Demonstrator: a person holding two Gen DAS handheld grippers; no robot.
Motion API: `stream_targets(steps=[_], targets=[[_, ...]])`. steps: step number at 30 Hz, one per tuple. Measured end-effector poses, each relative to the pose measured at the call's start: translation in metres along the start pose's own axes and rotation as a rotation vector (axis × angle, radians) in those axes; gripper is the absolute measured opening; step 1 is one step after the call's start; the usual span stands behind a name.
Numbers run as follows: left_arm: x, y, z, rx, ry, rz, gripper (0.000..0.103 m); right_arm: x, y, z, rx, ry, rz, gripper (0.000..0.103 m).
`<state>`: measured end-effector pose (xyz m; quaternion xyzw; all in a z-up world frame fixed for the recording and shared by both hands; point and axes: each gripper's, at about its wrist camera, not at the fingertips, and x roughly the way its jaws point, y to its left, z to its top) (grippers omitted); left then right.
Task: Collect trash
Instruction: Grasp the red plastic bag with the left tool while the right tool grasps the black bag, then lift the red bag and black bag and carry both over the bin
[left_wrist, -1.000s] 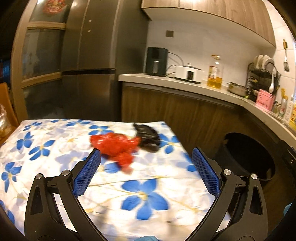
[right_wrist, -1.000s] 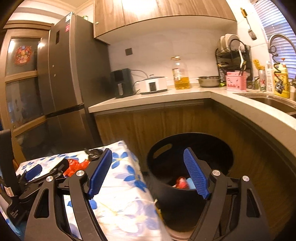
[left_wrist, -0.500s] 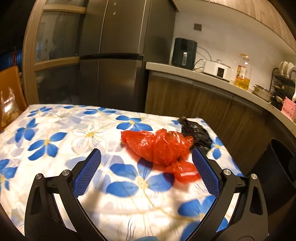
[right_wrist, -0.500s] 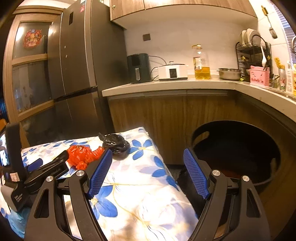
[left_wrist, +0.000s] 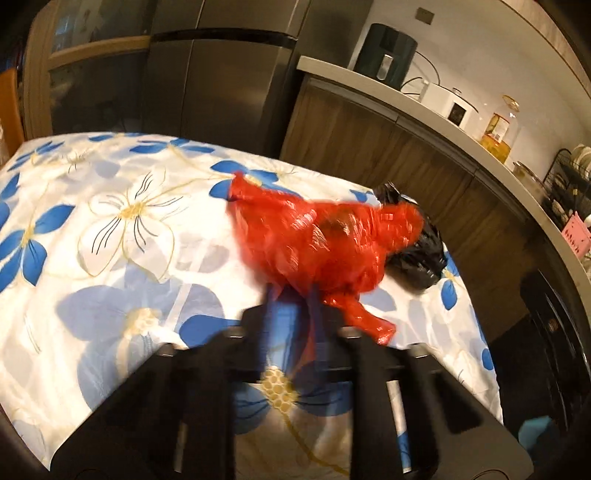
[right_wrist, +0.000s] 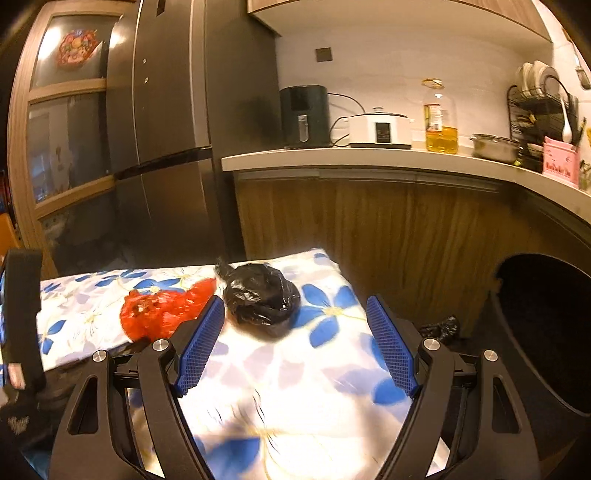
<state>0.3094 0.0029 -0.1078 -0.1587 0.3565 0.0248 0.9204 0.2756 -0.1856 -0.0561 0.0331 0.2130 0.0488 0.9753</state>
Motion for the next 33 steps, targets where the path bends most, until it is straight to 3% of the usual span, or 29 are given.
stream_targets(steps=[1, 8, 15, 19, 21, 26, 33], targets=[[0.001, 0.004, 0.0, -0.017, 0.002, -0.011, 0.0, 0.005, 0.002, 0.002, 0.0, 0.004, 0.0, 0.077], [-0.021, 0.018, -0.006, -0.06, -0.077, -0.08, 0.0, 0.051, 0.013, 0.011, -0.012, 0.071, 0.009, 0.074], [-0.031, 0.024, -0.008, -0.064, -0.116, -0.092, 0.0, 0.08, 0.024, 0.01, -0.047, 0.127, 0.034, 0.071], [-0.03, 0.026, -0.009, -0.06, -0.112, -0.1, 0.0, 0.096, 0.03, 0.003, -0.074, 0.202, 0.049, 0.055], [-0.03, 0.026, -0.009, -0.059, -0.116, -0.105, 0.0, 0.1, 0.029, 0.001, -0.07, 0.221, 0.051, 0.041], [-0.032, 0.026, -0.01, -0.049, -0.12, -0.108, 0.0, 0.096, 0.029, 0.0, -0.064, 0.212, 0.074, 0.011], [-0.044, 0.023, -0.011, -0.025, -0.144, -0.107, 0.0, 0.064, 0.018, 0.008, -0.027, 0.131, 0.068, 0.007]])
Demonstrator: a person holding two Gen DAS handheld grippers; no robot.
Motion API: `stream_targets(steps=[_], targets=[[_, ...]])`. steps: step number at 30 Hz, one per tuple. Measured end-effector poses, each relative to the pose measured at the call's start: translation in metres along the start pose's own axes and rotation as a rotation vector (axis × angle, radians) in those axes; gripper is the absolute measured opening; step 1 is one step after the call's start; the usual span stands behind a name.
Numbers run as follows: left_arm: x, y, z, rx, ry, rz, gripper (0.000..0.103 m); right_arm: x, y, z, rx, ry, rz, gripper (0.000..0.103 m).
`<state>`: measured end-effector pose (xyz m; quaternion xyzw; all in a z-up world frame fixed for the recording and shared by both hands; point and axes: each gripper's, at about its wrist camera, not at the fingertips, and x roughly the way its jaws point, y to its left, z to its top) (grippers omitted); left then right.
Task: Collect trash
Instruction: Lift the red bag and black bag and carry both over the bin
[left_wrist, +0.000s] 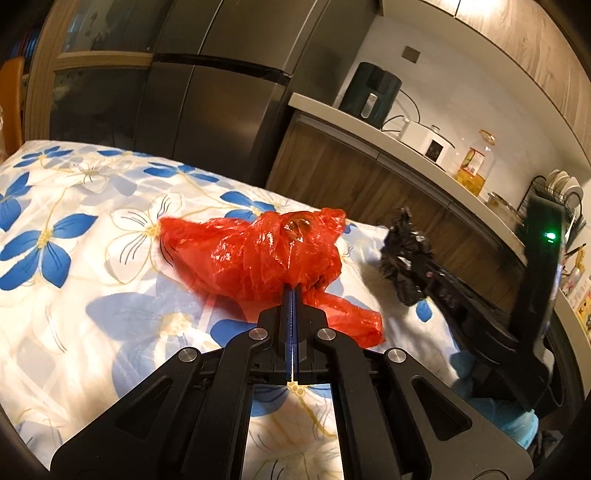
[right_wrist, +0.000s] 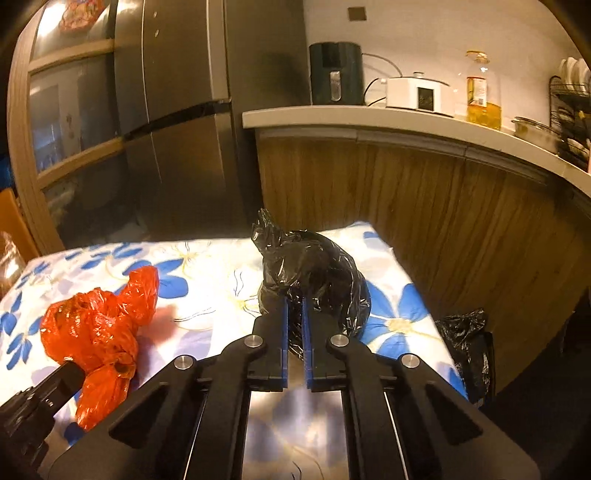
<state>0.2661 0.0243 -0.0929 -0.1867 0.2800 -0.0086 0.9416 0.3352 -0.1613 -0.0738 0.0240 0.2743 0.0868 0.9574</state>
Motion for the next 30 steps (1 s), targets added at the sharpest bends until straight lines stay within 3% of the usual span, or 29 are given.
stream_targets(steps=[16, 30], targets=[[-0.077, -0.033, 0.008, 0.077, -0.097, -0.014, 0.0, -0.118, -0.017, 0.013, 0.012, -0.155, 0.018, 0.007], [-0.153, -0.101, 0.012, 0.18, -0.196, -0.108, 0.0, -0.23, -0.061, 0.017, 0.059, -0.309, -0.012, 0.007]])
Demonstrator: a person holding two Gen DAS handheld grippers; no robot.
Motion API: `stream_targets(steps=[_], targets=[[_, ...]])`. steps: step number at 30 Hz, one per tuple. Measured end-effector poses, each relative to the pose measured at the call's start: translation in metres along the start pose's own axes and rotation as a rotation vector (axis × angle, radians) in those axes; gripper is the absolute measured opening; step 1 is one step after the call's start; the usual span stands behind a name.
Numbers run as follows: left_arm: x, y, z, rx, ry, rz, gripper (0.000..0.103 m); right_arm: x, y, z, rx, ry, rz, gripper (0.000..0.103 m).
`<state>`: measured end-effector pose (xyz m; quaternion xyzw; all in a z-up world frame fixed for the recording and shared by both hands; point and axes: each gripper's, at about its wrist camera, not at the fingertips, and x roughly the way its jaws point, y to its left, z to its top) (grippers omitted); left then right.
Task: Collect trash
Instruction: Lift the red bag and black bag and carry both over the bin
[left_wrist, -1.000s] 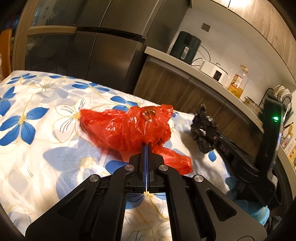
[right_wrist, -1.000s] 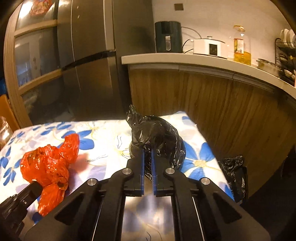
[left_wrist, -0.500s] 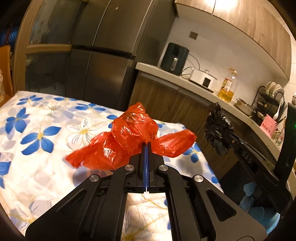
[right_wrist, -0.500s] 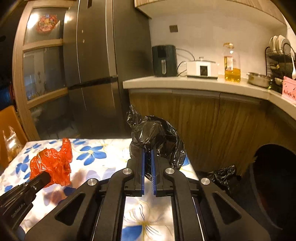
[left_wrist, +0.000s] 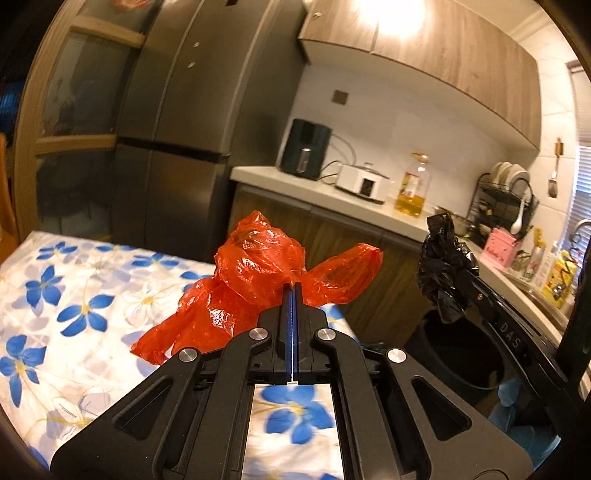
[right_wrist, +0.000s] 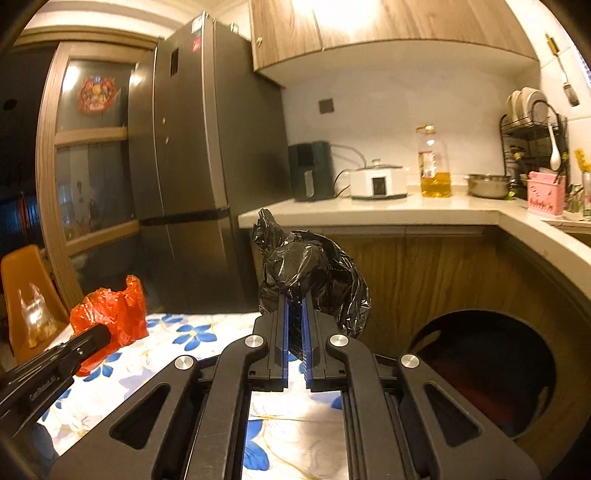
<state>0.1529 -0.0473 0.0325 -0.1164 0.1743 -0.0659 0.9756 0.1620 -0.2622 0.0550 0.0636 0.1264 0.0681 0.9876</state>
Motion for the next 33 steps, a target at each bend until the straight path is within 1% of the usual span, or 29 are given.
stream_targets(steps=[2, 8, 18, 27, 33], targets=[[-0.003, -0.014, 0.003, 0.02, -0.006, -0.019, 0.0, -0.015, -0.01, 0.003, 0.009, -0.021, -0.016, 0.007], [-0.002, -0.063, 0.005, 0.076, -0.007, -0.087, 0.0, -0.043, -0.044, 0.009, 0.033, -0.052, -0.082, 0.007], [0.016, -0.147, -0.005, 0.193, 0.01, -0.189, 0.0, -0.071, -0.095, 0.011, 0.061, -0.077, -0.197, 0.007], [0.032, -0.197, -0.013, 0.236, 0.026, -0.262, 0.0, -0.085, -0.13, 0.01, 0.088, -0.089, -0.276, 0.007], [0.048, -0.215, -0.024, 0.253, 0.045, -0.3, 0.0, -0.083, -0.147, 0.004, 0.099, -0.079, -0.309, 0.007]])
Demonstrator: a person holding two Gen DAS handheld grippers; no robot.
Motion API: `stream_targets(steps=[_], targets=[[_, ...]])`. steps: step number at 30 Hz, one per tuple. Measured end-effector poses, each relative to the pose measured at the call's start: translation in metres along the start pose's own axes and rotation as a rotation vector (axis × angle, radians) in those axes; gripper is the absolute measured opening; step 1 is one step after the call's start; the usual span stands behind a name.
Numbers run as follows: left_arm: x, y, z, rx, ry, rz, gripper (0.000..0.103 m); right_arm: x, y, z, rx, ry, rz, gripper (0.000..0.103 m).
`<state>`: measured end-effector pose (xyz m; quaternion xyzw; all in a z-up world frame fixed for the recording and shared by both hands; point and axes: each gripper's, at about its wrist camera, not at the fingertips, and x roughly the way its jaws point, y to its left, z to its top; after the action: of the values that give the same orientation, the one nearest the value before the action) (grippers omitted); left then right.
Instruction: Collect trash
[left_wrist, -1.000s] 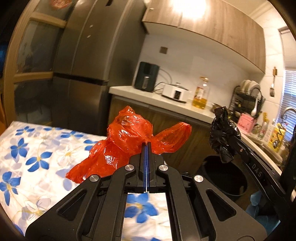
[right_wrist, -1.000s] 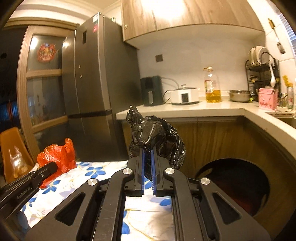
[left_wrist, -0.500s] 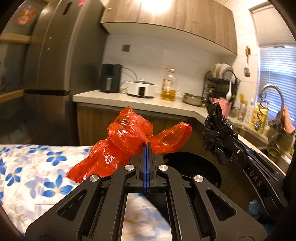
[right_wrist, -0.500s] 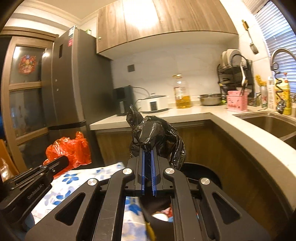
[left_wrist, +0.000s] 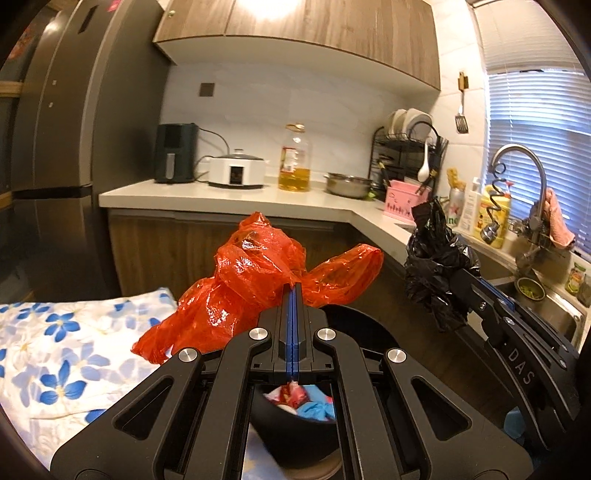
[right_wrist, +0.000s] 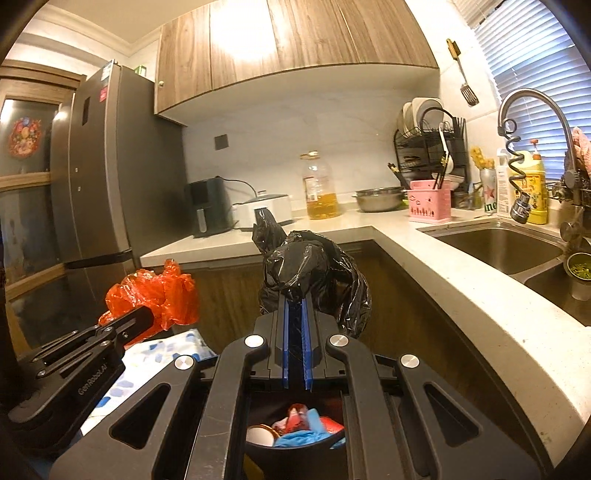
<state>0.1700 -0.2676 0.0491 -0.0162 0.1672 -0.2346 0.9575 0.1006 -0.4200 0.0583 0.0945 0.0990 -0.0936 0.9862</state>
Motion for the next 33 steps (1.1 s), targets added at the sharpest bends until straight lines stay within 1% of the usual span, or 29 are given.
stream_targets(steps=[3, 6, 13, 19, 20, 21, 22, 23, 24, 25, 26, 28, 30, 31, 32, 33], targets=[[0.014, -0.004, -0.004, -0.001, 0.012, -0.019, 0.0, 0.006, -0.006, -0.001, 0.007, 0.01, -0.002, 0.007], [0.029, -0.007, -0.009, 0.009, 0.025, -0.015, 0.0, 0.014, -0.008, -0.004, 0.01, 0.028, -0.001, 0.007], [0.049, -0.002, -0.016, 0.003, 0.05, -0.011, 0.0, 0.034, -0.006, -0.012, -0.003, 0.066, 0.012, 0.007], [0.059, 0.0, -0.02, 0.003, 0.052, -0.049, 0.0, 0.047, -0.002, -0.014, -0.017, 0.094, 0.023, 0.008], [0.06, 0.0, -0.021, 0.005, 0.053, -0.045, 0.0, 0.048, -0.001, -0.014, -0.018, 0.1, 0.026, 0.009], [0.06, 0.001, -0.022, 0.011, 0.055, -0.036, 0.0, 0.05, -0.001, -0.014, -0.021, 0.102, 0.029, 0.012], [0.061, 0.001, -0.022, 0.014, 0.056, -0.031, 0.003, 0.05, 0.0, -0.014, -0.025, 0.103, 0.026, 0.015], [0.062, 0.002, -0.023, 0.014, 0.057, -0.029, 0.015, 0.051, 0.0, -0.014, -0.029, 0.101, 0.024, 0.019], [0.062, 0.004, -0.023, 0.011, 0.057, -0.024, 0.023, 0.051, 0.0, -0.014, -0.03, 0.101, 0.022, 0.021], [0.061, 0.005, -0.023, 0.007, 0.054, -0.019, 0.042, 0.051, 0.0, -0.015, -0.028, 0.103, 0.02, 0.022], [0.059, 0.008, -0.024, -0.002, 0.044, -0.011, 0.055, 0.05, 0.0, -0.015, -0.025, 0.104, 0.019, 0.024], [0.055, 0.014, -0.024, -0.013, 0.032, 0.01, 0.061, 0.048, 0.0, -0.017, -0.024, 0.106, 0.013, 0.03], [0.052, 0.02, -0.024, -0.013, 0.039, 0.037, 0.064, 0.043, 0.002, -0.019, -0.022, 0.106, 0.008, 0.04], [0.05, 0.021, -0.024, -0.013, 0.041, 0.048, 0.07, 0.04, 0.003, -0.02, -0.022, 0.104, 0.003, 0.043], [0.046, 0.024, -0.024, -0.015, 0.042, 0.064, 0.075, 0.037, 0.003, -0.02, -0.025, 0.103, -0.003, 0.051], [0.043, 0.026, -0.024, -0.014, 0.04, 0.072, 0.077, 0.034, 0.004, -0.021, -0.031, 0.101, -0.008, 0.054]])
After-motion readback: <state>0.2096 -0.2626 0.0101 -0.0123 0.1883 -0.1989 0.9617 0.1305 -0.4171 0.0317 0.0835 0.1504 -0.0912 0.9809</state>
